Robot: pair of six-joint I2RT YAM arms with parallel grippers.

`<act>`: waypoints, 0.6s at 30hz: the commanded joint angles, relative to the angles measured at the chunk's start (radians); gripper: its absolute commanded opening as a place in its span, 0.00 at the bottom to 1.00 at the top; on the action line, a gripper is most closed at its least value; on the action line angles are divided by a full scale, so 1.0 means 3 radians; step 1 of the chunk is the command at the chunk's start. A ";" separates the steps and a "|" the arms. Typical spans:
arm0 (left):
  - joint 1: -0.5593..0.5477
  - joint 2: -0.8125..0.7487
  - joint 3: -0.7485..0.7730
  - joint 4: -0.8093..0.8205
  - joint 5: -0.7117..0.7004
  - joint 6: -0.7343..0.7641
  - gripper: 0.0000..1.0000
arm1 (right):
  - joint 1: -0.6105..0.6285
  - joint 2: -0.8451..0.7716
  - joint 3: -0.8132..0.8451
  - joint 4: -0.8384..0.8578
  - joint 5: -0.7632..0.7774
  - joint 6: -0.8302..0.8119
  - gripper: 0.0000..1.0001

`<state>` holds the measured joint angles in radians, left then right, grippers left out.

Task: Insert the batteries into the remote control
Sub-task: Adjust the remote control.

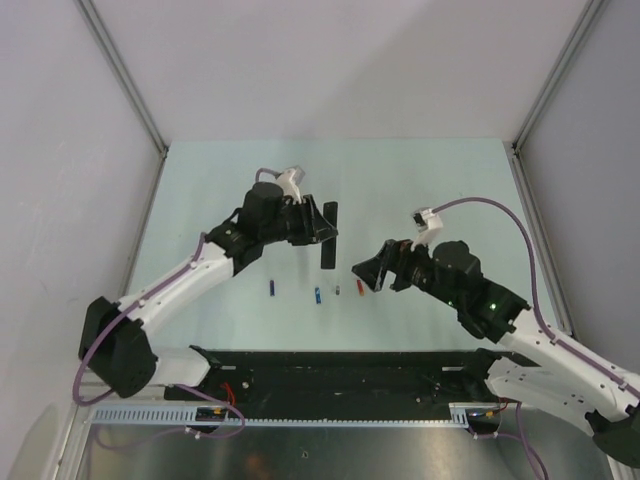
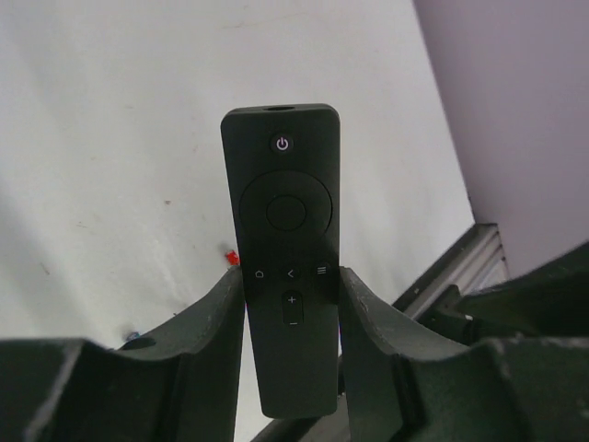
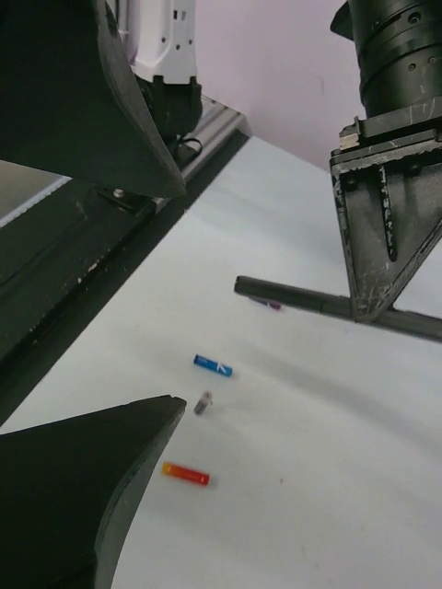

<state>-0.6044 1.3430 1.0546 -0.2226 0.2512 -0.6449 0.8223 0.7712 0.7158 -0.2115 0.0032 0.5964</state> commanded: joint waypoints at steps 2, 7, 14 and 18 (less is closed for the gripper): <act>-0.0061 -0.0396 -0.0258 0.0701 0.0272 -0.0028 0.00 | 0.0393 0.0358 0.0344 0.0138 0.0290 -0.0050 0.93; -0.0102 -0.0555 -0.0355 0.0869 0.0221 -0.0151 0.00 | 0.0731 0.0640 0.0538 0.0076 0.0832 -0.0081 0.91; -0.0122 -0.0688 -0.0493 0.0998 0.0195 -0.0269 0.00 | 0.0787 0.0707 0.0559 0.0137 0.1124 -0.0019 0.88; -0.0148 -0.0713 -0.0504 0.1023 0.0190 -0.0335 0.00 | 0.0777 0.0784 0.0559 0.0250 0.1160 -0.0065 0.85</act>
<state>-0.6361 1.1629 0.9073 0.0196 0.2958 -0.7090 1.0512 0.9909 0.8402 -0.1997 0.2863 0.5907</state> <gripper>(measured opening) 0.439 0.873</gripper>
